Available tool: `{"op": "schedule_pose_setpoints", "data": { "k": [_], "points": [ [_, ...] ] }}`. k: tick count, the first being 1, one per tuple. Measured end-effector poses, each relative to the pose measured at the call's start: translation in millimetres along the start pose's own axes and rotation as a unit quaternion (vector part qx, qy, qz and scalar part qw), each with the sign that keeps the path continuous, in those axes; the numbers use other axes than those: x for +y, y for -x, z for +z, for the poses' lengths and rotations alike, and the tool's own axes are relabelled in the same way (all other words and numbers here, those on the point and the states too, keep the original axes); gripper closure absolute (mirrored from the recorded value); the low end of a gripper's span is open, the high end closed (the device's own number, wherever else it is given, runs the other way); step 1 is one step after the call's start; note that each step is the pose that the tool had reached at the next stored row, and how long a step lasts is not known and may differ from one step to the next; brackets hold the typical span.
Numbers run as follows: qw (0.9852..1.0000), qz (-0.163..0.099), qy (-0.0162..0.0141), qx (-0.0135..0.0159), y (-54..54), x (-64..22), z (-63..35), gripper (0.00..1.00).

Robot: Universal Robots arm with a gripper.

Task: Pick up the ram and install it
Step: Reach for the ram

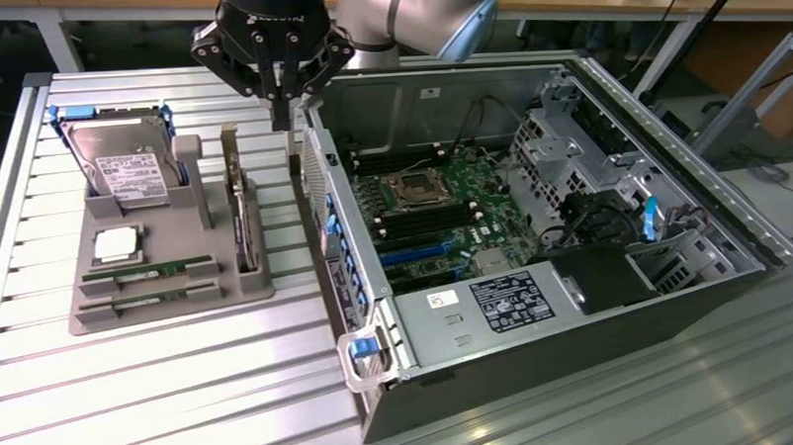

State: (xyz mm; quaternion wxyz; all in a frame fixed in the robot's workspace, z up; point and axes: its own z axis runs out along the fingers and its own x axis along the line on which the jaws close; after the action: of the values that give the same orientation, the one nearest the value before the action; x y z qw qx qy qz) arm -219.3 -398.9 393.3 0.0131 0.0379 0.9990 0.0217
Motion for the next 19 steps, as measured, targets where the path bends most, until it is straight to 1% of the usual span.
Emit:
{"op": "schedule_pose_setpoints", "data": {
  "k": [19],
  "points": [
    [1.0000, 0.000, 0.0000, 0.0000, -10.2, -0.8, -0.3, 0.90]
  ]
}}
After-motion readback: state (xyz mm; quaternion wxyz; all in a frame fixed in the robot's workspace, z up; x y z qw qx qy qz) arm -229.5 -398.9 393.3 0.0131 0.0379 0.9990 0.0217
